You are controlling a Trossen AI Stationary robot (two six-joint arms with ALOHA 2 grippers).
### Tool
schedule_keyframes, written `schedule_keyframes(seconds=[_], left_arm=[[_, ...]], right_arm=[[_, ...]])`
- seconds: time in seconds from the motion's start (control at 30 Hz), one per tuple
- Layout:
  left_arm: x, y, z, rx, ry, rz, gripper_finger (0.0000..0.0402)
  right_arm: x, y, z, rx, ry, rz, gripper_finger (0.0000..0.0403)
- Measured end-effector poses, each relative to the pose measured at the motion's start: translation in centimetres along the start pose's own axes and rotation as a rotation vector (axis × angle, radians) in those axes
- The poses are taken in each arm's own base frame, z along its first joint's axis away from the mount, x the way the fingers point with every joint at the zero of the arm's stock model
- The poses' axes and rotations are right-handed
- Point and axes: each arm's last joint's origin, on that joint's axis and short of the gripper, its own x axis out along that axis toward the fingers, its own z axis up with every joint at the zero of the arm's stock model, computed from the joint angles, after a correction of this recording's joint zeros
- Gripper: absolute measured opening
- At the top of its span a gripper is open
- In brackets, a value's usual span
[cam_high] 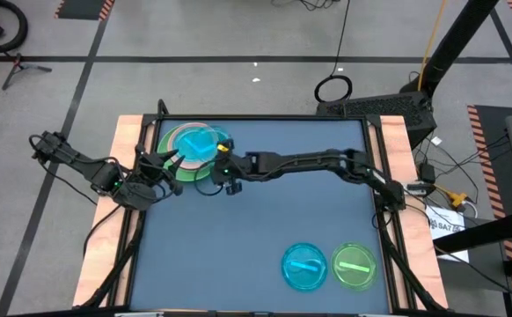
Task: Stack plastic plates
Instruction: Stack the top right blue plate on top of the top left blue plate, then stack the bottom blue plate on top of the top blue plate
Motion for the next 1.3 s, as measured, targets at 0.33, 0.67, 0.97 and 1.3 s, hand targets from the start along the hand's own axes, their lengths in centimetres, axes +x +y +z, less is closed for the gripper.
schedule_keyframes(seconds=[0.33, 0.67, 0.97, 1.3], left_arm=[[0.0, 0.0, 0.0, 0.006, 0.002, 0.001, 0.0129], [0.0, 0.0, -0.1, 0.009, 0.004, 0.002, 0.0129], [0.0, 0.0, -0.1, 0.006, 0.003, 0.002, 0.0129], [0.0, 0.0, -0.1, 0.006, 0.003, 0.002, 0.0129]], right_arm=[[2.3, 0.5, -0.2, -0.157, -0.005, -0.014, 0.0], [2.6, -0.6, -0.2, -0.169, -0.085, -0.013, 0.0015], [2.9, -1.4, -0.9, -0.088, -0.076, -0.014, 0.0051], [3.1, -1.7, -1.2, 0.053, -0.069, -0.017, 0.0081]])
